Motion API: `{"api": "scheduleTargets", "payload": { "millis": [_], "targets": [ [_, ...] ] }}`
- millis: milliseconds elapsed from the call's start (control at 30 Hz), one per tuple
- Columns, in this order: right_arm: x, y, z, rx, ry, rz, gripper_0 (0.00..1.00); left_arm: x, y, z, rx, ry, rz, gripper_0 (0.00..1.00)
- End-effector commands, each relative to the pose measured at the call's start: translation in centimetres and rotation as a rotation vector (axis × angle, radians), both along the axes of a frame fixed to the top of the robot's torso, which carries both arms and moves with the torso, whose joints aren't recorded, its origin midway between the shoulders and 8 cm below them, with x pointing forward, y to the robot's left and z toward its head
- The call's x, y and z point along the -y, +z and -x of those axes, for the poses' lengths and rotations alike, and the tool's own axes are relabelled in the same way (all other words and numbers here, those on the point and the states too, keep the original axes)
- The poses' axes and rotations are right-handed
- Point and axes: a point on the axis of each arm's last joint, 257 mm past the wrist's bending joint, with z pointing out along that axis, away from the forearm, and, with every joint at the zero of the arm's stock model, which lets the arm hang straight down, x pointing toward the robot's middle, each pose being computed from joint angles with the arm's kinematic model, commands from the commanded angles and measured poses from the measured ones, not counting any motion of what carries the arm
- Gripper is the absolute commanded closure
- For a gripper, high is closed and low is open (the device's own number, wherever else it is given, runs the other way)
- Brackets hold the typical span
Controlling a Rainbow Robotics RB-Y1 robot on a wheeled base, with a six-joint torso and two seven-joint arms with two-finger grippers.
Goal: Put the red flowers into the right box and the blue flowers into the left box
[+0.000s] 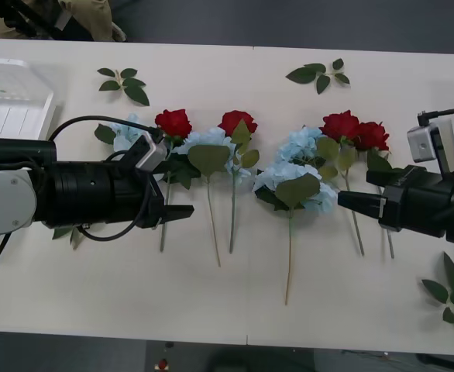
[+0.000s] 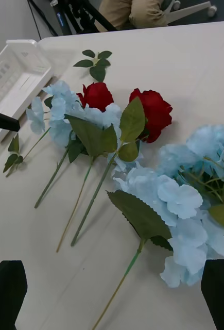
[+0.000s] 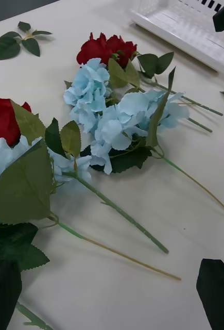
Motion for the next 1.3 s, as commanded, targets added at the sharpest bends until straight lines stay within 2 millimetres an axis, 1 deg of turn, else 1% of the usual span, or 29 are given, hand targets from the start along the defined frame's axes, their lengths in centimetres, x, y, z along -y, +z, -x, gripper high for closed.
{"api": "scheduleTargets", "payload": {
  "millis": [33,67,100,133,267,333,367,433,467,500,533,633,733,800,867,900,933,1033,1100,1133,1200,1233,1300],
  "targets": [
    [-0.1,-1.2,0.2,-0.009,-0.003,-0.011,0.0,0.5,1.8,0.1,0.021,0.001,0.024,0.0],
    [0.1,-1.2,0.2,-0.012,-0.006,-0.011,0.0,0.7,0.2,0.6,-0.027,0.01,0.043,0.0],
    [0.1,-0.9,0.2,-0.007,-0.004,-0.015,0.0,0.8,0.5,0.5,-0.02,0.01,0.044,0.0],
    [-0.3,-0.3,0.4,-0.01,0.007,-0.031,0.0,0.9,1.7,0.2,-0.004,0.01,0.067,0.0],
    [-0.3,0.9,0.3,-0.009,0.011,-0.05,0.0,0.2,3.2,-0.2,0.007,0.019,0.097,0.0],
    [-0.2,1.8,0.4,-0.017,0.021,-0.065,0.0,-0.8,3.8,-0.5,0.004,0.03,0.097,0.0],
    [-0.1,2.1,0.4,-0.019,0.022,-0.069,0.0,-1.0,3.9,-0.5,0.001,0.033,0.098,0.0],
    [0.4,2.9,0.4,-0.048,0.007,-0.093,0.0,-2.2,4.1,-0.8,-0.025,0.065,0.101,0.0],
    [0.8,3.4,0.2,-0.074,-0.012,-0.11,0.0,-3.3,4.2,-1.1,-0.048,0.098,0.104,0.0],
    [1.1,3.6,0.1,-0.083,-0.024,-0.115,0.0,-3.7,4.1,-1.2,-0.056,0.111,0.103,0.0],
    [1.7,4.0,-0.1,-0.102,-0.048,-0.122,0.0,-4.6,4.3,-1.6,-0.059,0.135,0.094,0.0],
    [2.9,4.9,-0.7,-0.137,-0.112,-0.133,0.0,-6.2,4.1,-2.0,-0.069,0.172,0.067,0.0],
    [4.6,6.2,-0.9,-0.189,-0.213,-0.153,0.0,-8.0,3.5,-2.5,-0.1,0.227,0.035,0.0],
    [5.4,6.5,-1.1,-0.197,-0.26,-0.146,0.0,-8.8,3.4,-2.7,-0.109,0.254,0.02,0.0],
    [6.9,6.2,-1.3,-0.221,-0.335,-0.114,0.0,-10.0,3.2,-3.2,-0.117,0.296,-0.003,0.0],
    [7.1,6.0,-1.3,-0.23,-0.352,-0.11,0.0,-10.3,3.1,-3.3,-0.12,0.307,-0.007,0.0],
    [8.0,5.7,-1.5,-0.237,-0.395,-0.102,0.0,-11.0,2.9,-3.6,-0.122,0.331,-0.02,0.0],
    [9.7,5.0,-2.3,-0.253,-0.483,-0.089,0.0,-12.5,2.5,-4.3,-0.125,0.387,-0.045,0.0],
    [10.3,4.3,-3.0,-0.264,-0.521,-0.081,0.0,-13.2,2.1,-4.5,-0.134,0.413,-0.057,0.0],
    [10.8,3.5,-3.6,-0.276,-0.548,-0.071,0.0,-14.0,1.7,-4.7,-0.135,0.427,-0.076,0.0],
    [11.0,2.6,-4.3,-0.283,-0.56,-0.049,0.0,-14.5,1.2,-4.9,-0.148,0.438,-0.083,0.0],
    [11.4,2.0,-4.8,-0.283,-0.576,-0.034,0.0,-15.1,0.8,-5.2,-0.159,0.451,-0.084,0.0],
    [12.5,1.4,-6.3,-0.28,-0.616,-0.008,0.0,-15.6,0.1,-5.5,-0.181,0.459,-0.087,0.0]
  ]
}}
